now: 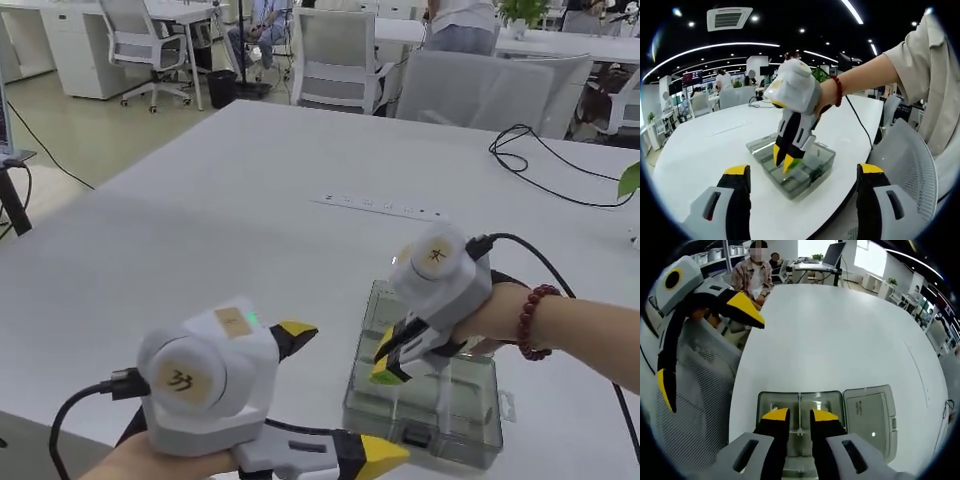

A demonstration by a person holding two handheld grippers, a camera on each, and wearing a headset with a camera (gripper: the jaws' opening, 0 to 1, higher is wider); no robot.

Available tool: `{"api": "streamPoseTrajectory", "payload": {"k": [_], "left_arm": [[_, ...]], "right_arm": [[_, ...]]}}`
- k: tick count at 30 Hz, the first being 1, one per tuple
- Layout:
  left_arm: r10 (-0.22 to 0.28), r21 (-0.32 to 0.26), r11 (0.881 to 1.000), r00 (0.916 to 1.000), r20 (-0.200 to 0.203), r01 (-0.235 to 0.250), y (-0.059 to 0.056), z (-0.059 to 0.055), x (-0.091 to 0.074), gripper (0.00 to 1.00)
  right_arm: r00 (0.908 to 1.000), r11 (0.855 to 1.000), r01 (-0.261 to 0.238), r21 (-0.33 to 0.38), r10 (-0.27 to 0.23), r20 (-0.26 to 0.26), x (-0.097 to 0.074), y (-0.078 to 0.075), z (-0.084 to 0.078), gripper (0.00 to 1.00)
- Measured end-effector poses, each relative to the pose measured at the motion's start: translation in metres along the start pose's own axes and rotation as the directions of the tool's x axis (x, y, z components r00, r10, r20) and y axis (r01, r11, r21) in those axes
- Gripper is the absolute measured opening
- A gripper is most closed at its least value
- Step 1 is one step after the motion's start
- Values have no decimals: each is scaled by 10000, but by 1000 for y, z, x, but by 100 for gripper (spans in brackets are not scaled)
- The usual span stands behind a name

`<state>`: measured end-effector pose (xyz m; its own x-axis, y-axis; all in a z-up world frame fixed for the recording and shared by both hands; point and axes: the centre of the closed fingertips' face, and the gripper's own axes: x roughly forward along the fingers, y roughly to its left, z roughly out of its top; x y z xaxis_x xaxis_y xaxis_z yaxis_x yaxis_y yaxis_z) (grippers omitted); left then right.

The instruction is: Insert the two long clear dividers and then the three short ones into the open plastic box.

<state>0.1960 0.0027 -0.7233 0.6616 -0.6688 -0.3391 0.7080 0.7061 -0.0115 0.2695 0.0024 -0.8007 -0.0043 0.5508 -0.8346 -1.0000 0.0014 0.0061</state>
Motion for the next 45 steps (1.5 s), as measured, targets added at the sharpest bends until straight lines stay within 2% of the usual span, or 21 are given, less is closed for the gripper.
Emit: {"api": "streamPoseTrajectory", "payload": {"k": [9,19,32,37,45], "left_arm": [[-112,-361,9993,9998,189,119,2,4,-1,93],[-152,-249,9996,9997,194,157,1,7,-3,96],[-52,-141,9999,9999,91,53,2,9,1,95],[89,-325,9994,10000,28,-88,4,8,4,93],[176,-260,9995,9998,-46,-177,5,9,6,92]], "right_arm": [[9993,9997,81,235,-90,373,-24,4,-6,28],[9978,9985,258,482,-287,593,-49,9,-25,34],[9960,9932,631,979,-689,568,-79,15,-73,41],[9961,9899,768,1195,-813,332,-88,17,-98,42],[9954,9852,954,1427,-953,-76,-98,19,-133,45]]}}
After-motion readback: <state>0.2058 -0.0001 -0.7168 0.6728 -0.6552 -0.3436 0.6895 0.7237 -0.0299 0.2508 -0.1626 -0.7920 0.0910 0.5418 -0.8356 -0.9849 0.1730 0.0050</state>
